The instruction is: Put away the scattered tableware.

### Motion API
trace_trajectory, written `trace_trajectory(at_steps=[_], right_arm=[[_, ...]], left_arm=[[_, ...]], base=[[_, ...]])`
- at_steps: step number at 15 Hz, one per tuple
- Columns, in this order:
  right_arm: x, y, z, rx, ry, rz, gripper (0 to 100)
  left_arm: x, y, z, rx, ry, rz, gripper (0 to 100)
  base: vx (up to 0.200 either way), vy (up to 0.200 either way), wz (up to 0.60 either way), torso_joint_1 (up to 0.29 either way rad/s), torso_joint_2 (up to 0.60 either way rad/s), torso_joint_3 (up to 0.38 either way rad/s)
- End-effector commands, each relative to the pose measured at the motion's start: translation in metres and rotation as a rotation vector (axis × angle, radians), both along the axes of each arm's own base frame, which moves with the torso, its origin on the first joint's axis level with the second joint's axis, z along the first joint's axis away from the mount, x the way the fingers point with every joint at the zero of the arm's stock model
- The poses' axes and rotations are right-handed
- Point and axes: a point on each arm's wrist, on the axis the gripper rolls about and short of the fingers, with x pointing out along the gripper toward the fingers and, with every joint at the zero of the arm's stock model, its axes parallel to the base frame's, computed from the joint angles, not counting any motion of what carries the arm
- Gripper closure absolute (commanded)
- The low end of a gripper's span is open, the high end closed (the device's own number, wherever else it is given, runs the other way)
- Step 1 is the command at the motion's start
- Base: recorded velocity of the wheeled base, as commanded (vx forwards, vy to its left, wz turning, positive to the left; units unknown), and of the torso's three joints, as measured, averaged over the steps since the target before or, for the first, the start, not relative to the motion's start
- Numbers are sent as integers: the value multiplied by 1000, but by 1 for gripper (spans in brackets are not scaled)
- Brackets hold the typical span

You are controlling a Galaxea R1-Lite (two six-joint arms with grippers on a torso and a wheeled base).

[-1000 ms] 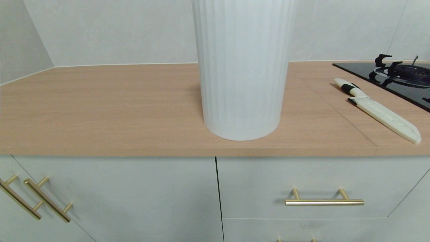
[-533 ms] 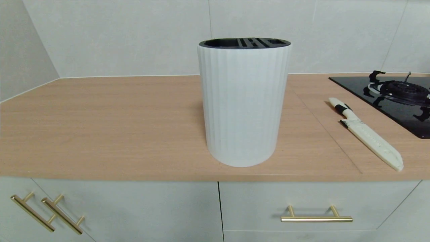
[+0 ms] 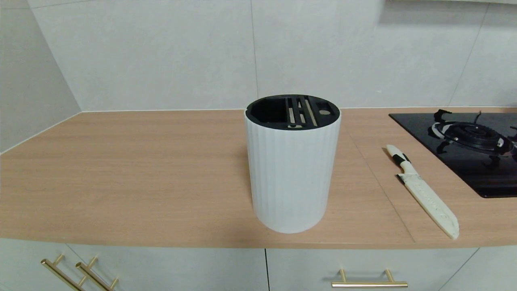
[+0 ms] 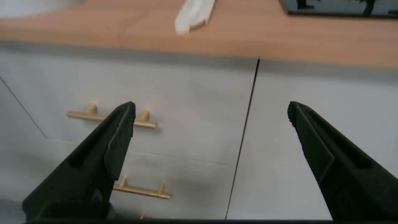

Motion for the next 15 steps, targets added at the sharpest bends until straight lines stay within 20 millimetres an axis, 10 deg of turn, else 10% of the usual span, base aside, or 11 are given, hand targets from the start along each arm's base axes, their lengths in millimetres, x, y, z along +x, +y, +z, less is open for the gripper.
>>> trace_trajectory(at_steps=[1,15], right_arm=[[0,0,0,-1,-2,-1,0],[0,0,0,0,-1,0,0]], left_arm=[[0,0,0,-1,0,1,0],[0,0,0,-1,1,1,0]], base=[[0,0,0,212,-486,-290],[0,0,0,239,-531,-297]])
